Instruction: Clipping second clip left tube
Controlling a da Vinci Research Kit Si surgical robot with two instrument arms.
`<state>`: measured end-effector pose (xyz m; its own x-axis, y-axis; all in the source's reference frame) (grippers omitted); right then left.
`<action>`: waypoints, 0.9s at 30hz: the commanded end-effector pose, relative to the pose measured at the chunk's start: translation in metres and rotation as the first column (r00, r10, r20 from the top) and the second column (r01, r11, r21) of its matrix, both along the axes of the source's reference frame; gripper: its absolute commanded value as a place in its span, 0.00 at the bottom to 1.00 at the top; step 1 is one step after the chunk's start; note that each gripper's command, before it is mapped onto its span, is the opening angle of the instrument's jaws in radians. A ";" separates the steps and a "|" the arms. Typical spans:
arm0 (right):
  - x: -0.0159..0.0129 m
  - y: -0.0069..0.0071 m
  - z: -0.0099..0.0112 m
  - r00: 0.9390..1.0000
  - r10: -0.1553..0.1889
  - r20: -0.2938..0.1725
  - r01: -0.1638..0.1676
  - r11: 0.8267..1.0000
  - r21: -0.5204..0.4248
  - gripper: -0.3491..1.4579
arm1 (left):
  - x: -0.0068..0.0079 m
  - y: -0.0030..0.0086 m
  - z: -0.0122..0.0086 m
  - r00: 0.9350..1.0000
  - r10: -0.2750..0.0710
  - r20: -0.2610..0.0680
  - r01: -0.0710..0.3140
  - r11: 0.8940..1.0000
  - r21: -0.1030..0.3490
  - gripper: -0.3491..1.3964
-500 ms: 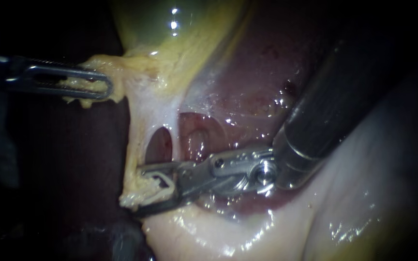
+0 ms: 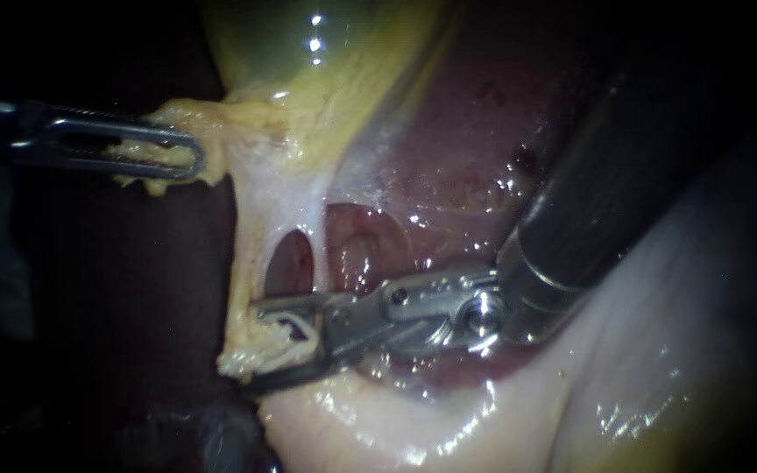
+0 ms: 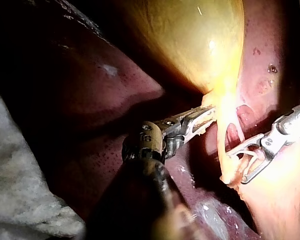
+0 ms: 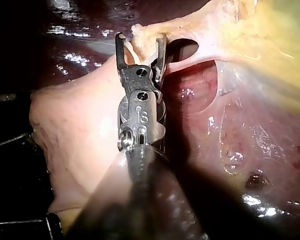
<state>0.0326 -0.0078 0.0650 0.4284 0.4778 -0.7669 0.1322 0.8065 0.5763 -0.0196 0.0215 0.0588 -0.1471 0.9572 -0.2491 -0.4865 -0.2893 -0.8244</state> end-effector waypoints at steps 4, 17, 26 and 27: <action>-0.0007 0.0003 -0.0004 1.000 0.000 -0.001 0.000 1.000 0.002 0.47 | 0.0000 0.0000 0.0001 1.000 0.001 0.000 -0.001 1.000 -0.001 0.00; -0.0041 0.0018 -0.0025 1.000 0.022 0.000 -0.022 1.000 0.004 0.47 | 0.0001 0.0000 0.0001 1.000 0.001 0.001 -0.001 1.000 -0.001 0.00; -0.0060 0.0023 -0.0034 1.000 0.027 0.001 -0.027 1.000 0.006 0.47 | 0.0001 0.0000 0.0001 1.000 0.001 0.001 -0.001 1.000 -0.001 0.00; -0.0061 0.0022 -0.0034 1.000 0.026 0.001 -0.026 1.000 0.006 0.47 | 0.0001 0.0000 0.0001 1.000 0.001 0.001 -0.001 1.000 -0.001 0.00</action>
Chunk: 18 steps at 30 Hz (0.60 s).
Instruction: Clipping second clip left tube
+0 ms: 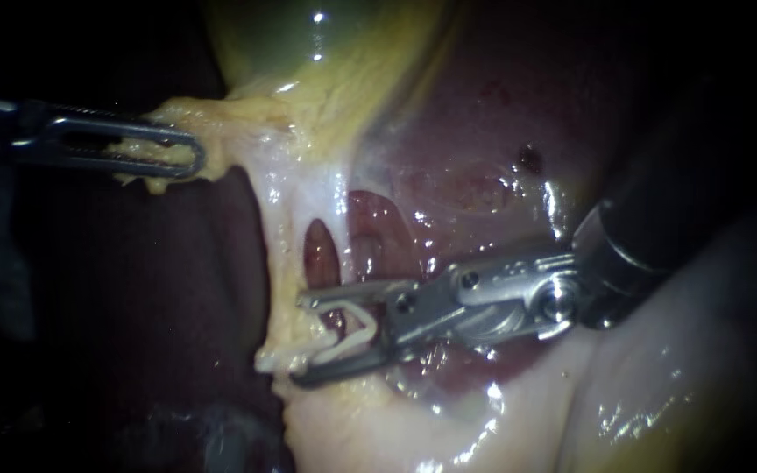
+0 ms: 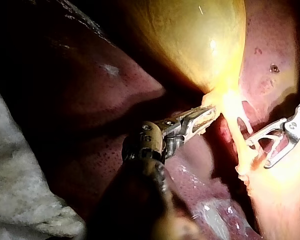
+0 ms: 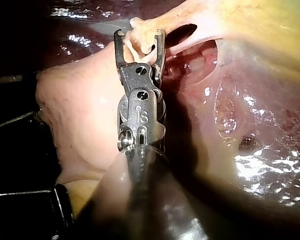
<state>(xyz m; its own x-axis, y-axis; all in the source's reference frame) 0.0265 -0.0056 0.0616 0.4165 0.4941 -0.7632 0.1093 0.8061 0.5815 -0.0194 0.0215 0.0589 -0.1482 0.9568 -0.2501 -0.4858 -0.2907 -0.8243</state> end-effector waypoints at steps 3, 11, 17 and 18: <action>-0.0004 0.0000 0.0000 1.000 0.000 0.000 0.000 1.000 -0.001 0.47 | 0.0000 0.0000 0.0000 1.000 0.000 0.000 0.000 1.000 0.000 0.00; -0.0008 0.0005 0.0006 1.000 0.008 0.005 -0.008 1.000 -0.003 0.47 | 0.0000 -0.0001 -0.0001 1.000 0.000 0.000 0.000 1.000 0.000 0.00; -0.0008 0.0007 0.0014 0.999 0.025 0.024 -0.026 0.999 0.036 0.47 | 0.0000 -0.0001 -0.0001 1.000 0.000 0.000 0.000 1.000 0.000 0.00; -0.0008 0.0007 0.0016 0.999 0.029 0.028 -0.030 0.998 0.046 0.47 | 0.0000 -0.0001 -0.0001 1.000 0.000 0.000 0.000 1.000 0.000 0.00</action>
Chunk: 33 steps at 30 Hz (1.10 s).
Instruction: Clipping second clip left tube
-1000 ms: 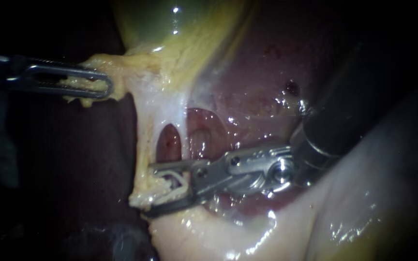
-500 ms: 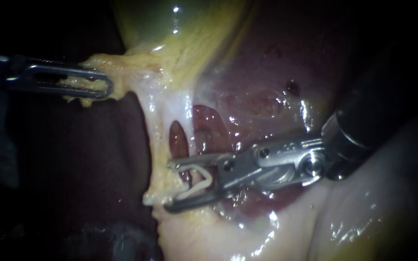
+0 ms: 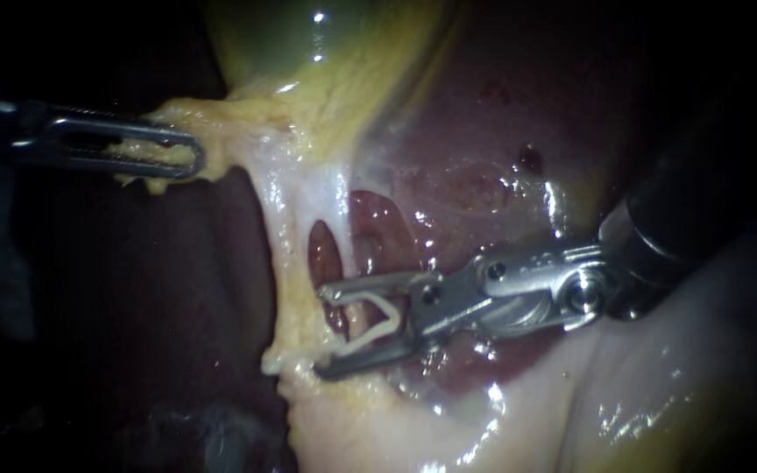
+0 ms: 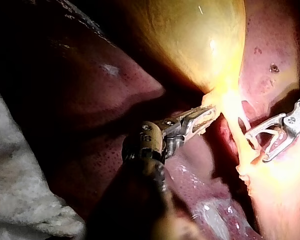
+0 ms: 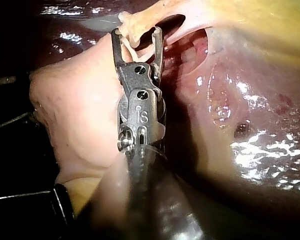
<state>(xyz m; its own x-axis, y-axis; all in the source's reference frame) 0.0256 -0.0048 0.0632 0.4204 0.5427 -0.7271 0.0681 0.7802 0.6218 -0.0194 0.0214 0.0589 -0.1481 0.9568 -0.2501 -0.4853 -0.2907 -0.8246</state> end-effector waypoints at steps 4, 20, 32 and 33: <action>0.0002 0.0001 0.0007 1.000 0.013 0.015 -0.014 0.999 0.034 0.47 | 0.0000 0.0000 -0.0001 1.000 -0.001 -0.001 0.001 1.000 0.000 0.00; 0.0008 0.0008 0.0040 0.999 0.032 0.019 -0.035 0.982 0.187 0.47 | 0.0001 -0.0001 -0.0001 1.000 0.000 0.000 0.000 1.000 0.000 0.00; 0.0029 0.0003 0.0050 1.000 0.018 -0.010 -0.015 0.966 0.258 0.47 | 0.0001 0.0000 -0.0001 1.000 0.000 0.000 0.000 1.000 0.000 0.00; 0.0032 0.0001 0.0051 1.000 0.018 -0.009 -0.015 0.966 0.257 0.47 | 0.0001 0.0000 -0.0001 1.000 0.000 0.000 0.000 1.000 0.000 0.00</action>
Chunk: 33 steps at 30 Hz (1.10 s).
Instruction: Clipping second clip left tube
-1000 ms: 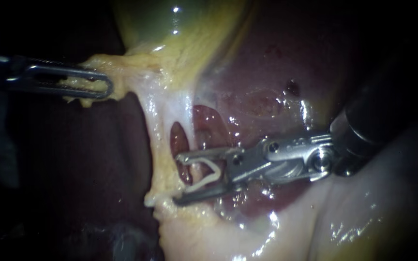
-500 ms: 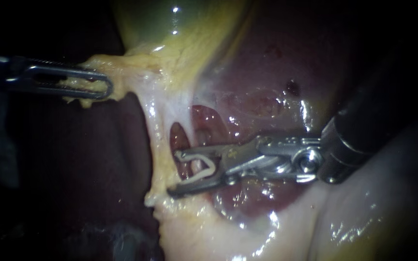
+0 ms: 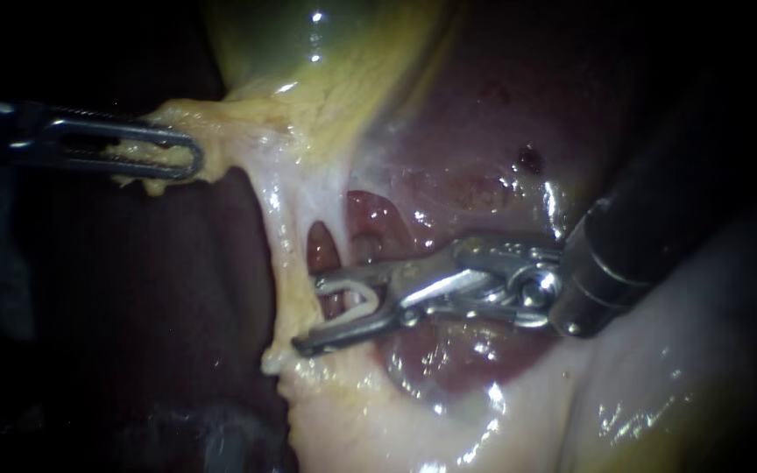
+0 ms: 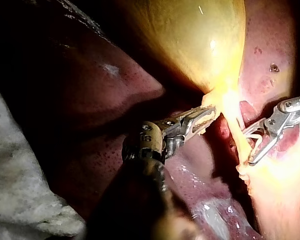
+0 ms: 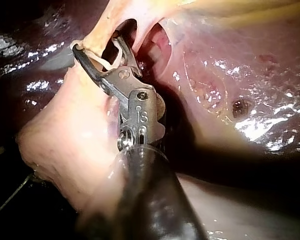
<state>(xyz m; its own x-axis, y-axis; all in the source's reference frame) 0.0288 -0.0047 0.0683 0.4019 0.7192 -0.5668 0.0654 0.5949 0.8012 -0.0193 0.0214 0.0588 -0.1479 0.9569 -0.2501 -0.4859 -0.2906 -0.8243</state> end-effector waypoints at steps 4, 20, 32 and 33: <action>0.0009 -0.0006 0.0002 1.000 0.004 -0.004 -0.004 1.000 0.006 0.47 | -0.0001 0.0000 0.0000 1.000 0.000 0.000 0.000 1.000 0.000 0.00; 0.0038 -0.0024 -0.0008 0.990 0.057 -0.125 -0.041 0.991 0.127 0.47 | -0.0003 0.0000 0.0001 1.000 -0.003 -0.002 0.003 1.000 -0.002 0.00; 0.0046 -0.0027 -0.0057 0.975 0.067 -0.210 -0.024 0.979 0.201 0.47 | -0.0002 -0.0001 0.0001 1.000 -0.003 -0.002 0.003 1.000 -0.002 0.00; 0.0046 -0.0028 -0.0059 0.975 0.067 -0.210 -0.023 0.979 0.202 0.47 | -0.0002 -0.0001 0.0001 1.000 -0.003 -0.002 0.003 1.000 -0.002 0.00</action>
